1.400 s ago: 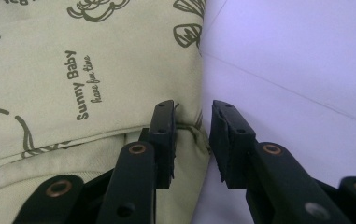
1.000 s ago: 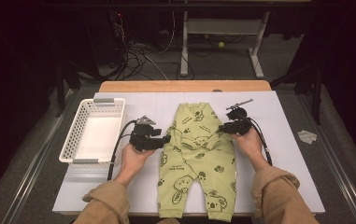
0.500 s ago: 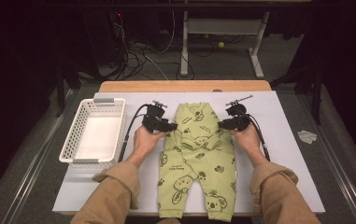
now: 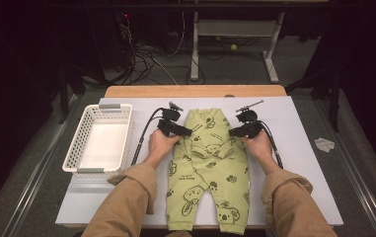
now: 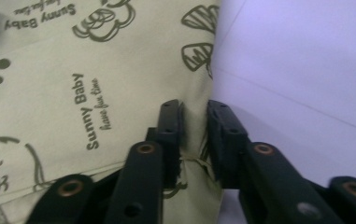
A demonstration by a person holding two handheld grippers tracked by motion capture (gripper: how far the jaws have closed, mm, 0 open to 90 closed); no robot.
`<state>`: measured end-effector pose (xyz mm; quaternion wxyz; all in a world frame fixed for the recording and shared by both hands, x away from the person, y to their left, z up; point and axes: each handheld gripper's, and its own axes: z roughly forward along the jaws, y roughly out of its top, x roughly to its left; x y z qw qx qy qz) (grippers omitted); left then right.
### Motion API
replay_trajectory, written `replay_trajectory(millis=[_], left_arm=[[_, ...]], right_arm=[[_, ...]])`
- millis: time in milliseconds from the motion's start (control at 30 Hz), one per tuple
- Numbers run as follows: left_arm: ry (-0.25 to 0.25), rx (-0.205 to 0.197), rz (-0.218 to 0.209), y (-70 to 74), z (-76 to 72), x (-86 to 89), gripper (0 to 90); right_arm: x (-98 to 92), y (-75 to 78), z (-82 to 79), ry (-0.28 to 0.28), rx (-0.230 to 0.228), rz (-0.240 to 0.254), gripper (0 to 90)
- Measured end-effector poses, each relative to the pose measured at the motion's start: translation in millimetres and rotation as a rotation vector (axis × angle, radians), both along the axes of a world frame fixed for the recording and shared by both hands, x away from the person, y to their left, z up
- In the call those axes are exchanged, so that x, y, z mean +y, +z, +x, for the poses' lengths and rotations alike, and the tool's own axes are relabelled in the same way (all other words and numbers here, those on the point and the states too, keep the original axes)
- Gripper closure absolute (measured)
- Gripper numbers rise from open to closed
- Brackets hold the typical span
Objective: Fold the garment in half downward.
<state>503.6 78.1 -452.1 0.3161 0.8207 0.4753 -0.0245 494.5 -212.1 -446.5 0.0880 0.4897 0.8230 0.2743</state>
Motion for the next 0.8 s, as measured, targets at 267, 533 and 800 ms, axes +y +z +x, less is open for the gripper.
replay_trajectory(millis=[267,533,800], left_arm=[[-0.036,0.043,-0.023,8.2,5.2,10.1,78.2],[0.015,-0.012,0.014,20.4,11.5,18.0,80.1],[0.078,-0.064,-0.037,46.9,24.6,29.9,80.0]], right_arm=[[5.2,3.8,-5.0,0.047,0.002,-0.022,84.5],[14.4,16.9,3.7,0.040,-0.032,-0.010,85.1],[24.3,42.7,20.0,0.013,-0.096,-0.005,85.2]])
